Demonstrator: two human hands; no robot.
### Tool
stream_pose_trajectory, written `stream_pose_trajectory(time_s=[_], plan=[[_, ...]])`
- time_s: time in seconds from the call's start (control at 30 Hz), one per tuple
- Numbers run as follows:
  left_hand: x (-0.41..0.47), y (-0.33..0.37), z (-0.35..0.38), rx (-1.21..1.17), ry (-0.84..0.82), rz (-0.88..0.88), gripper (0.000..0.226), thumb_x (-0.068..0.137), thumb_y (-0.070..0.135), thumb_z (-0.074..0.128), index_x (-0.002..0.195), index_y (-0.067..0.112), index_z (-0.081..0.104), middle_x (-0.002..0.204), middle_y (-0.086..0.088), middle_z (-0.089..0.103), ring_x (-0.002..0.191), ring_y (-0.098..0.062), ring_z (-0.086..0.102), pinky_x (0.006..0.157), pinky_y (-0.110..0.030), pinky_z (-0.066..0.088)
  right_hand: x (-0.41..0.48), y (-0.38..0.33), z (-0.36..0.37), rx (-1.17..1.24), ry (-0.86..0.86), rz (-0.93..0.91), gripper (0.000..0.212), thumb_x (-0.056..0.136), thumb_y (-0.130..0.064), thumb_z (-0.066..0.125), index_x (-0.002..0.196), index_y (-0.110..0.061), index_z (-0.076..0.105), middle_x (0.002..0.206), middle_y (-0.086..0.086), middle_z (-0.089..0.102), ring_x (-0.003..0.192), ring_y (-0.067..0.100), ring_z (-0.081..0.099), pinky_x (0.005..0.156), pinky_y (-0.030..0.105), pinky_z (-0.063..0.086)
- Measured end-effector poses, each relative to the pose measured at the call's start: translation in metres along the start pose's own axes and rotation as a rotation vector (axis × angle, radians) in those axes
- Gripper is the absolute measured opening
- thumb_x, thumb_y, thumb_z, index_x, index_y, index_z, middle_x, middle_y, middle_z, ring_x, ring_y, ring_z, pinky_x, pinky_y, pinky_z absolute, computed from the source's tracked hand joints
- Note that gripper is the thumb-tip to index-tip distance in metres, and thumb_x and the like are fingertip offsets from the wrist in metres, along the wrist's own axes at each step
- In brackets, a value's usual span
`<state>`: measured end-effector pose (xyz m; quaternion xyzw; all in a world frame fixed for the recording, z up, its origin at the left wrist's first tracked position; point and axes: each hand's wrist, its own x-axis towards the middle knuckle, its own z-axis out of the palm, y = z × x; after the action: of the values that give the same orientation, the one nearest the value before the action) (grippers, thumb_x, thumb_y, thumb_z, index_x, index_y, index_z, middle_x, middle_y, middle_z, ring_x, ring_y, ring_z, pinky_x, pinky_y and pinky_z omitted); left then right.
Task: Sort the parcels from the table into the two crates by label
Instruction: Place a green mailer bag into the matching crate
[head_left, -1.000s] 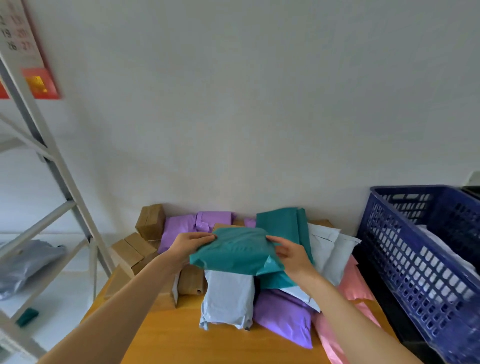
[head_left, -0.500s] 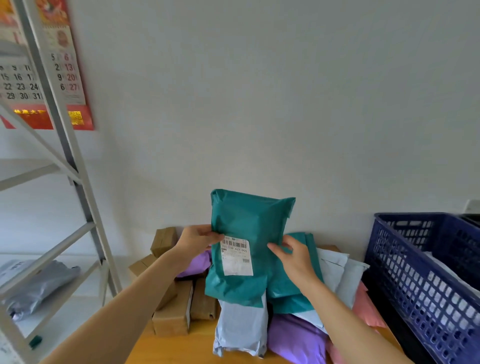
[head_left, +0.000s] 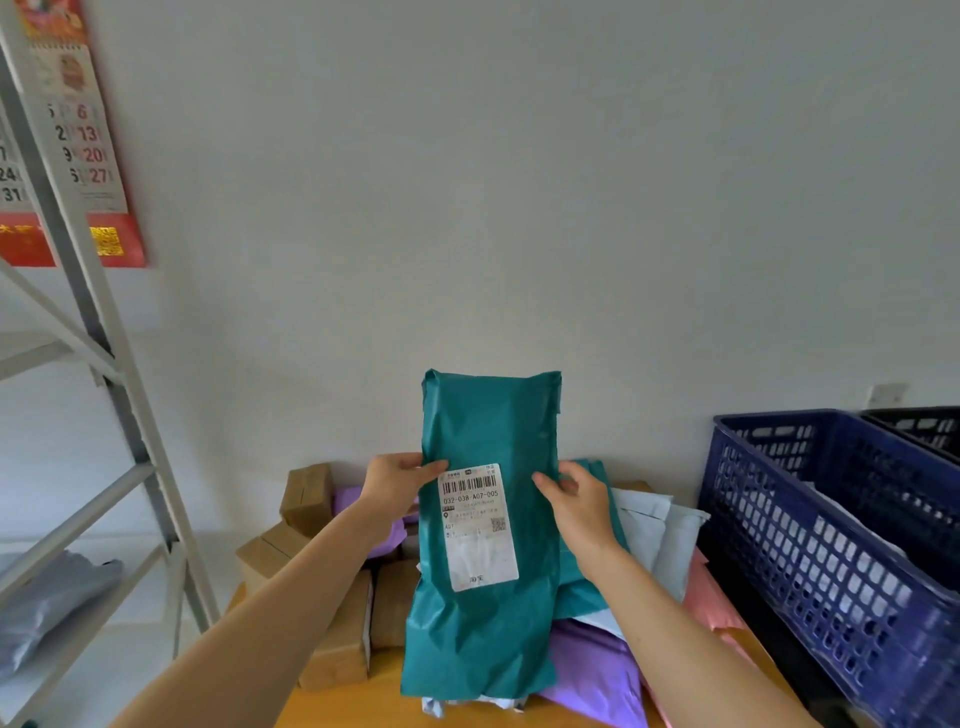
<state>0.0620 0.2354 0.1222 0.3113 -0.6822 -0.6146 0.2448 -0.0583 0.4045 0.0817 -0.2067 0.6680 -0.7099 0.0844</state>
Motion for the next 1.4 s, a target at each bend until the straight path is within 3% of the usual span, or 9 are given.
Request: stream_pose_trajectory(time_s=[0.13, 0.37, 0.7, 0.8, 0.9, 0.97, 1.1, 1.27, 1.4], plan=[[0.003, -0.007, -0.004, -0.01, 0.013, -0.048, 0.004, 0.087, 0.012, 0.069, 0.083, 0.013, 0.067, 0.086, -0.006, 0.072, 0.078, -0.019, 0.068, 0.063, -0.028, 0.053, -0.004, 0.0, 0.001, 0.052, -0.058, 0.106, 0.018, 0.088, -0.001, 0.064, 0.099, -0.015, 0.068, 0.088, -0.005, 0.073, 0.079, 0.005, 0.069, 0.059, 0.012, 0.049], [0.008, -0.017, -0.018, 0.016, -0.01, -0.117, 0.013, 0.086, 0.014, 0.071, 0.098, 0.007, 0.067, 0.083, -0.004, 0.071, 0.074, -0.016, 0.067, 0.055, -0.025, 0.052, -0.01, 0.013, 0.005, 0.087, -0.151, 0.206, 0.038, 0.078, 0.009, 0.069, 0.106, -0.017, 0.067, 0.097, 0.005, 0.075, 0.093, 0.021, 0.071, 0.086, 0.038, 0.057], [0.011, -0.03, -0.041, 0.06, -0.267, -0.113, 0.051, 0.077, 0.01, 0.078, 0.125, 0.012, 0.062, 0.094, -0.003, 0.075, 0.085, -0.019, 0.072, 0.069, -0.034, 0.061, -0.013, 0.016, 0.018, 0.111, -0.051, 0.225, 0.036, 0.078, 0.007, 0.071, 0.103, -0.018, 0.066, 0.096, 0.005, 0.075, 0.089, 0.021, 0.072, 0.077, 0.034, 0.057], [0.014, -0.031, -0.043, 0.035, -0.269, -0.097, 0.057, 0.077, 0.002, 0.075, 0.131, 0.008, 0.057, 0.093, -0.004, 0.074, 0.078, -0.016, 0.072, 0.062, -0.03, 0.061, -0.016, 0.016, 0.021, 0.13, -0.02, 0.22, 0.035, 0.08, 0.006, 0.07, 0.097, -0.024, 0.064, 0.094, 0.002, 0.074, 0.088, 0.018, 0.071, 0.069, 0.027, 0.053], [0.016, -0.032, -0.04, 0.035, -0.279, -0.084, 0.059, 0.077, 0.0, 0.075, 0.131, 0.007, 0.055, 0.09, -0.002, 0.072, 0.069, -0.011, 0.071, 0.055, -0.027, 0.059, -0.019, 0.017, 0.021, 0.142, 0.016, 0.215, 0.034, 0.08, 0.006, 0.07, 0.104, -0.018, 0.066, 0.095, 0.004, 0.075, 0.089, 0.02, 0.072, 0.079, 0.034, 0.056], [0.019, -0.035, -0.033, 0.028, -0.295, -0.087, 0.058, 0.075, 0.001, 0.076, 0.129, 0.008, 0.057, 0.089, -0.002, 0.073, 0.071, -0.014, 0.072, 0.061, -0.031, 0.06, -0.02, 0.018, 0.016, 0.138, 0.056, 0.21, 0.033, 0.079, 0.007, 0.069, 0.1, -0.018, 0.067, 0.091, 0.002, 0.075, 0.087, 0.021, 0.072, 0.079, 0.035, 0.056], [0.022, -0.043, -0.01, 0.004, -0.348, -0.121, 0.061, 0.071, 0.002, 0.08, 0.128, 0.009, 0.059, 0.107, -0.011, 0.071, 0.093, -0.03, 0.07, 0.085, -0.049, 0.056, -0.026, 0.023, -0.005, 0.116, 0.123, 0.218, 0.038, 0.079, 0.007, 0.07, 0.112, -0.01, 0.065, 0.097, 0.004, 0.074, 0.091, 0.022, 0.071, 0.084, 0.036, 0.056], [0.013, -0.055, 0.046, 0.014, -0.444, -0.154, 0.066, 0.066, 0.002, 0.084, 0.127, 0.002, 0.058, 0.099, -0.006, 0.072, 0.089, -0.026, 0.07, 0.082, -0.041, 0.057, -0.058, 0.024, -0.057, 0.024, 0.208, 0.237, 0.037, 0.078, 0.007, 0.069, 0.108, -0.014, 0.069, 0.098, -0.003, 0.073, 0.092, 0.015, 0.07, 0.079, 0.026, 0.055], [-0.003, -0.054, 0.105, 0.036, -0.549, -0.17, 0.081, 0.059, 0.007, 0.088, 0.132, 0.005, 0.053, 0.108, -0.008, 0.07, 0.092, -0.027, 0.069, 0.085, -0.044, 0.057, -0.078, 0.026, -0.109, 0.013, 0.261, 0.252, 0.04, 0.079, 0.011, 0.067, 0.107, -0.018, 0.067, 0.104, -0.005, 0.071, 0.096, 0.012, 0.067, 0.076, 0.024, 0.052]])
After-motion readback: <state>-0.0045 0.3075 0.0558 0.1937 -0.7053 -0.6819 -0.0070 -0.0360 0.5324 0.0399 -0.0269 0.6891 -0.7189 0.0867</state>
